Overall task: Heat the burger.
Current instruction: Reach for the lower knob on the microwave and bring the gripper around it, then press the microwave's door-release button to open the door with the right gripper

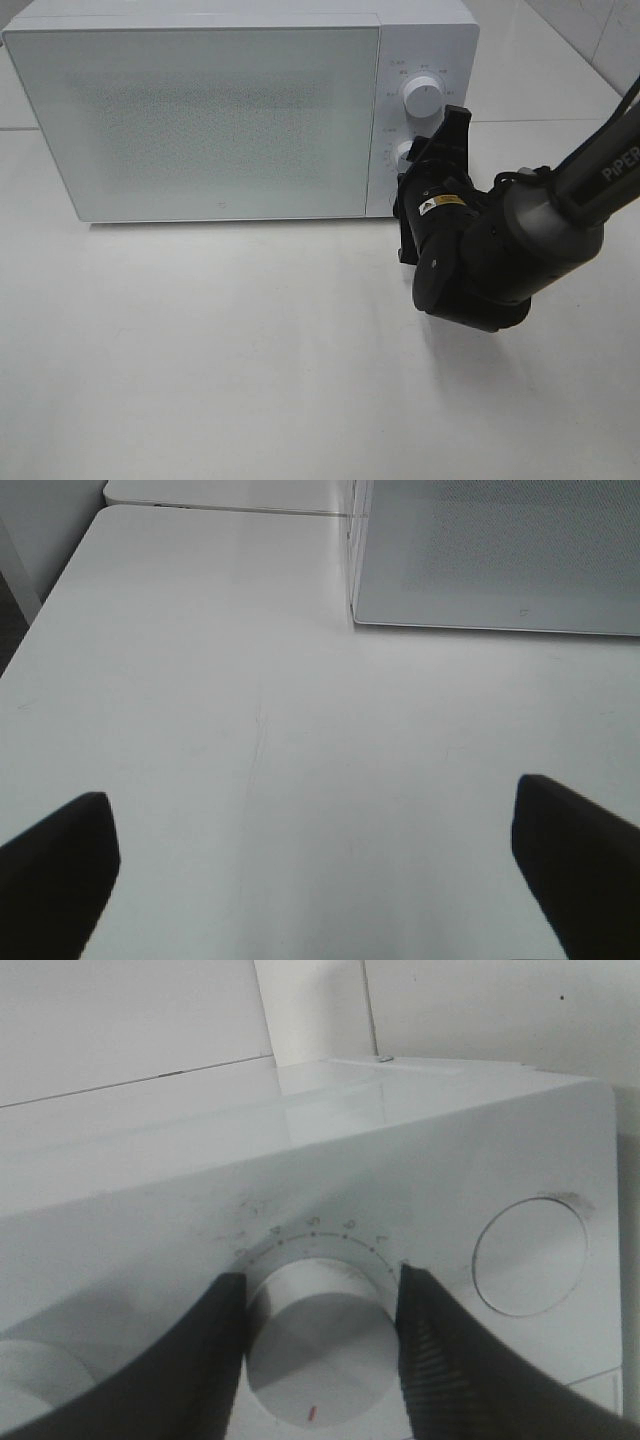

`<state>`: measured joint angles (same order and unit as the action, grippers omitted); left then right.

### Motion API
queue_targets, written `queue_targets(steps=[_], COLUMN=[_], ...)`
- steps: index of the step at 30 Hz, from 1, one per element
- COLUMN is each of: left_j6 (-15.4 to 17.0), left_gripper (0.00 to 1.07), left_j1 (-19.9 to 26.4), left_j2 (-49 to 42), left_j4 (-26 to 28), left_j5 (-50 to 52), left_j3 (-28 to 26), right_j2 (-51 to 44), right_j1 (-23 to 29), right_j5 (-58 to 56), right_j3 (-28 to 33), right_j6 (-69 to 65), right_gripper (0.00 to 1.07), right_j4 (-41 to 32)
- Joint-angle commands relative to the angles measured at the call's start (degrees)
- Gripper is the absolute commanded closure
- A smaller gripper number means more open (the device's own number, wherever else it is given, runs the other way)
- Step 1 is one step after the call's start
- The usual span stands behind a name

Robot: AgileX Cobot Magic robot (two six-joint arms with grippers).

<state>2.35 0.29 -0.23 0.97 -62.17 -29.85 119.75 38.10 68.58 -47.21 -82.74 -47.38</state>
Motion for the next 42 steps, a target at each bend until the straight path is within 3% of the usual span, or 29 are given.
queue_targets(steps=[1, 8, 12, 20, 32, 40, 42], left_j6=[0.23, 0.23, 0.23, 0.23, 0.23, 0.23, 0.23], left_gripper=[0.06, 0.06, 0.06, 0.06, 0.06, 0.06, 0.06], left_j1=[0.0, 0.0, 0.0, 0.0, 0.0, 0.0, 0.0], left_j2=[-1.09, -1.09, -1.09, -1.09, -1.09, -1.09, -1.09], left_j4=[0.23, 0.23, 0.23, 0.23, 0.23, 0.23, 0.23], left_j5=[0.74, 0.74, 0.74, 0.74, 0.74, 0.74, 0.74], left_j3=[0.11, 0.11, 0.11, 0.11, 0.11, 0.11, 0.11], right_j2=[-0.46, -0.46, -0.46, -0.63, -3.78, -9.63, -14.09], right_j1=[-0.11, -0.11, -0.11, -0.11, 1.43, 1.43, 1.38], right_j5=[1.6, 6.47, 8.48, 8.71, 5.9, -1.6, -7.73], right_j3=[-1.32, -1.26, -1.26, -0.86, 4.93, 10.94, 13.35], right_j6=[0.17, 3.27, 6.25, 8.71, 11.92, 18.68, 25.67], right_gripper=[0.96, 0.84, 0.63, 0.38, 0.35, 0.35, 0.35], right_j4=[4.93, 2.75, 0.52, -3.5, -0.69, 7.73, 11.34])
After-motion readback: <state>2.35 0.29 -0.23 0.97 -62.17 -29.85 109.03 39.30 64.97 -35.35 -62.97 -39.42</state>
